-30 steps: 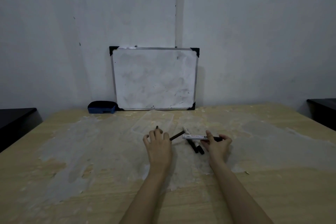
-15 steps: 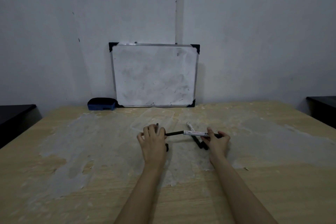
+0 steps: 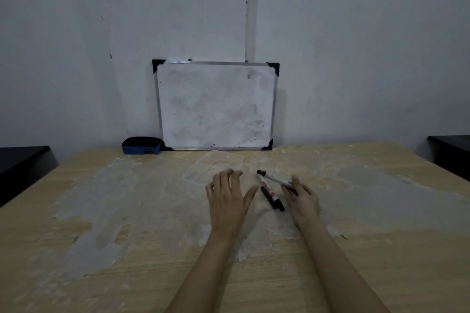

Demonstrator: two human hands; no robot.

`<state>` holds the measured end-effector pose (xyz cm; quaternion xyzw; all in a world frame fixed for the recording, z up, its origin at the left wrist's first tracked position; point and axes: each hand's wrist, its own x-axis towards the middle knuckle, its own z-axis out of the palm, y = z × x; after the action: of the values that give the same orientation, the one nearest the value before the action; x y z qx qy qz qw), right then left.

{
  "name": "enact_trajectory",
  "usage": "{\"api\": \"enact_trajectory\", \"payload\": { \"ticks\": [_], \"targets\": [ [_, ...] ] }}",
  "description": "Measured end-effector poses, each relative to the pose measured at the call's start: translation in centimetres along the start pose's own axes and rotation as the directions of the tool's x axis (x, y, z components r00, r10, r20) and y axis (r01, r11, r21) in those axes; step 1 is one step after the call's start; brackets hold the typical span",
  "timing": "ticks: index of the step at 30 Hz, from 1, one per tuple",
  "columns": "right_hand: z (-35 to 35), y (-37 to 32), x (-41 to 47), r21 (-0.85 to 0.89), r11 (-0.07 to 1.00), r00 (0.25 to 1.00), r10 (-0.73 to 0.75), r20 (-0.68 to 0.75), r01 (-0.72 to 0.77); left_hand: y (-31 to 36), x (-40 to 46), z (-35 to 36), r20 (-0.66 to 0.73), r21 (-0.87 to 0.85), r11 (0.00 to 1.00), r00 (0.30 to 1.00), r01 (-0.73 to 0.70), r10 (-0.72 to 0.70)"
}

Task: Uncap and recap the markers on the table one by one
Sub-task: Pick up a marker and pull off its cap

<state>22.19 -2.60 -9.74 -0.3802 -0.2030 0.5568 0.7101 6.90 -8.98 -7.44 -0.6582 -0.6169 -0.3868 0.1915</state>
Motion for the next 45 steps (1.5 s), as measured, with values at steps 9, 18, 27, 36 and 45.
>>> {"api": "enact_trajectory", "payload": {
  "ticks": [9,18,27,36,45],
  "targets": [
    [0.4,-0.3,-0.3,0.115,0.993,1.0,0.019,0.008,-0.02,-0.3,-1.2,1.6,0.416,0.249,0.941,0.852,0.229,-0.317],
    [0.6,0.0,-0.8,-0.197,0.968,0.981,-0.177,-0.081,0.158,-0.6,-0.8,1.7,0.385,-0.43,0.818,0.897,0.383,-0.218],
    [0.7,0.3,-1.1,-0.245,0.955,0.986,-0.156,0.06,0.166,-0.6,-0.8,1.7,0.335,-0.608,0.712,0.926,0.352,-0.172],
    [0.6,0.1,-1.2,-0.321,0.934,0.976,-0.094,0.196,0.154,-1.0,-0.6,2.4,0.449,-0.622,0.611,0.862,0.49,-0.235],
    [0.7,0.3,-1.0,-0.305,0.943,0.983,-0.087,0.161,0.133,-0.5,-0.4,2.2,0.486,-0.708,0.437,0.832,0.555,-0.268]
  ]
}}
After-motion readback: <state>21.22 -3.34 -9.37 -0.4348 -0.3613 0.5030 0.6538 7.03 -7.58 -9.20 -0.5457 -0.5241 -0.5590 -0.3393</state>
